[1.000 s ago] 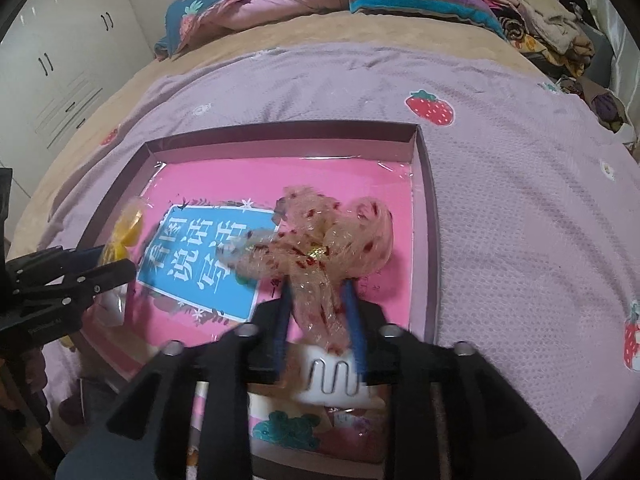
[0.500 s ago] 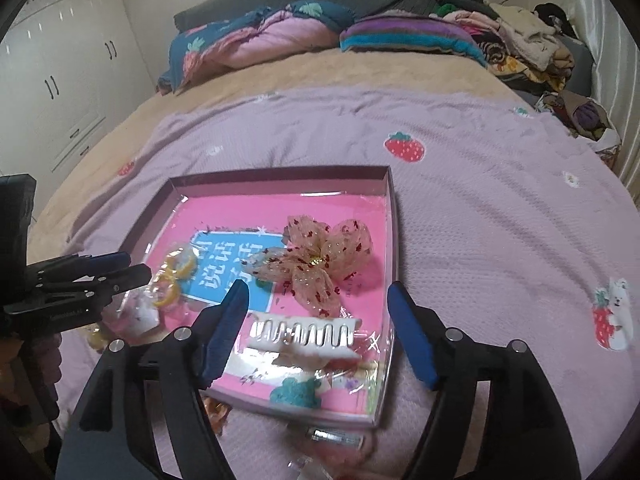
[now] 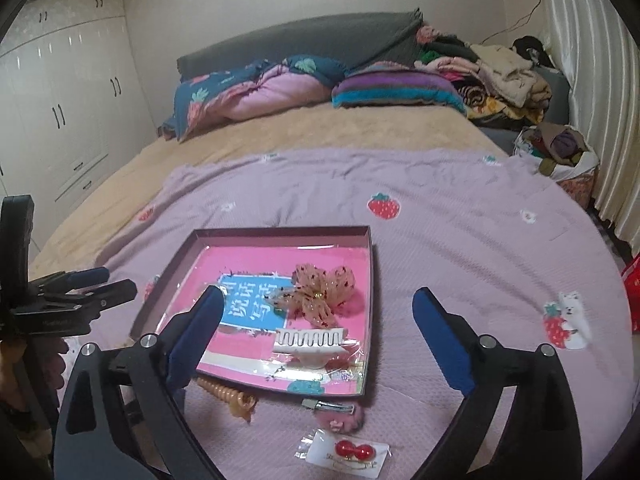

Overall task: Organize jewelry
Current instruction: 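Move both open tools back toward the remaining accessories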

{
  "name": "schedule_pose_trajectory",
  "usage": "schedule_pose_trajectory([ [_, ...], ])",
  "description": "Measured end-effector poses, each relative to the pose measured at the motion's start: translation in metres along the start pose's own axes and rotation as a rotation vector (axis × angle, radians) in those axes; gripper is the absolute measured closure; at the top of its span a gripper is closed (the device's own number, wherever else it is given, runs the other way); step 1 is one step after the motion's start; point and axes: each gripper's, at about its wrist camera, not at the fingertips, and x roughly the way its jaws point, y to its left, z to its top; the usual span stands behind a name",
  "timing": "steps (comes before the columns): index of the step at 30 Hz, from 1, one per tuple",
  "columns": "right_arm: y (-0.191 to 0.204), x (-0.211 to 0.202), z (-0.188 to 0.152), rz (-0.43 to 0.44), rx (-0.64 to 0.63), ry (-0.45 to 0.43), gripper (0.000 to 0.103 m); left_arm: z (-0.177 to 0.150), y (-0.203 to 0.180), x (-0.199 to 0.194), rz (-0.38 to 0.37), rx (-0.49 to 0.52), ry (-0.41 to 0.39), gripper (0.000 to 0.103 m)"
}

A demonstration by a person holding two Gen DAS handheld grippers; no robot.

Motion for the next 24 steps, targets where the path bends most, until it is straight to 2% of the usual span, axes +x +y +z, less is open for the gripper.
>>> schedule_pose_trajectory([
  [12,0.010,-0.056,0.000,0.003,-0.012,-0.086,0.006,-0.008,0.004,-0.054,0.006,-0.008,-0.086,0.010],
  [24,0.025,-0.084,-0.019,0.014,-0.036,-0.096,0.006,-0.035,0.011,-0.076,0.026,-0.004,-0.095,0.010],
])
